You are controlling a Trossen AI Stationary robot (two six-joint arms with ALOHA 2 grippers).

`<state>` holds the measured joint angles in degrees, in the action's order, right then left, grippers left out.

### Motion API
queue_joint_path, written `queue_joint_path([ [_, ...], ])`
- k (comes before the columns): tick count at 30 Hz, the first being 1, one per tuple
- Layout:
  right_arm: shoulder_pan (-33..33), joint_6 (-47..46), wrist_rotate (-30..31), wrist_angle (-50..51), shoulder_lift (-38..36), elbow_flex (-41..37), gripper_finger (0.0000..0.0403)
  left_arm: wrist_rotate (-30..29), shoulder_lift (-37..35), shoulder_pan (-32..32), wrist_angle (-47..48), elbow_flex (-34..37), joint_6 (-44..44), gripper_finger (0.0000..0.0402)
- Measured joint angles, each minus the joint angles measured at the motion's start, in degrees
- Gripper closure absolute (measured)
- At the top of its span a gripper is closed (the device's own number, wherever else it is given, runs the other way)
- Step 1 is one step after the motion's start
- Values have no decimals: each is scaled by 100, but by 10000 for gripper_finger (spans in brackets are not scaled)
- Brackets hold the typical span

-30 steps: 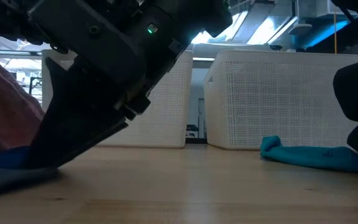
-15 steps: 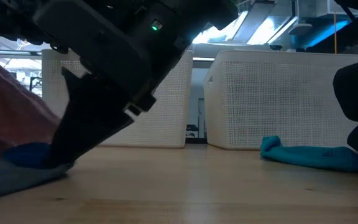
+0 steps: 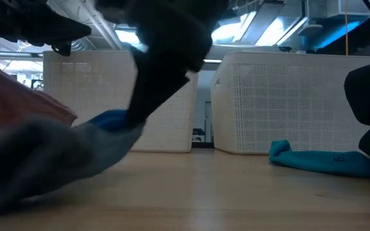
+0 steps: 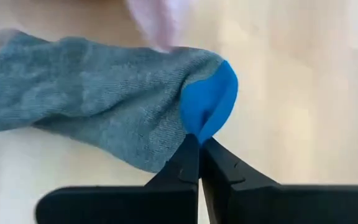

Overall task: Sort clothes
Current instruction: Put the gray sock into the right white bin

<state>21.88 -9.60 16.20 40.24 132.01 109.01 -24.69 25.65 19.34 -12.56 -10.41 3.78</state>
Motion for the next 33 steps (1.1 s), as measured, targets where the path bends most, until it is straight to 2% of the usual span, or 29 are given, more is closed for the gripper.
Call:
queue_joint_path([
  [3, 34, 14, 407, 409, -77, 0, 398, 1, 0, 0, 2, 0, -7, 400],
  [7, 25, -90, 574, 863, -253, -4, 397, 2, 0, 1, 11, 0, -3, 400],
  [13, 23, -247, 1153, 1682, -518, -4, 400, 1, 0, 0, 16, 1, 13, 400],
  [19, 23, -334, 1481, 2061, -947, -2, 399, 0, 0, -1, 15, 1, 16, 400],
  [33, -37, -664, 2510, 3186, -2367, -2, 398, 0, 0, 1, 19, 1, 62, 400],
])
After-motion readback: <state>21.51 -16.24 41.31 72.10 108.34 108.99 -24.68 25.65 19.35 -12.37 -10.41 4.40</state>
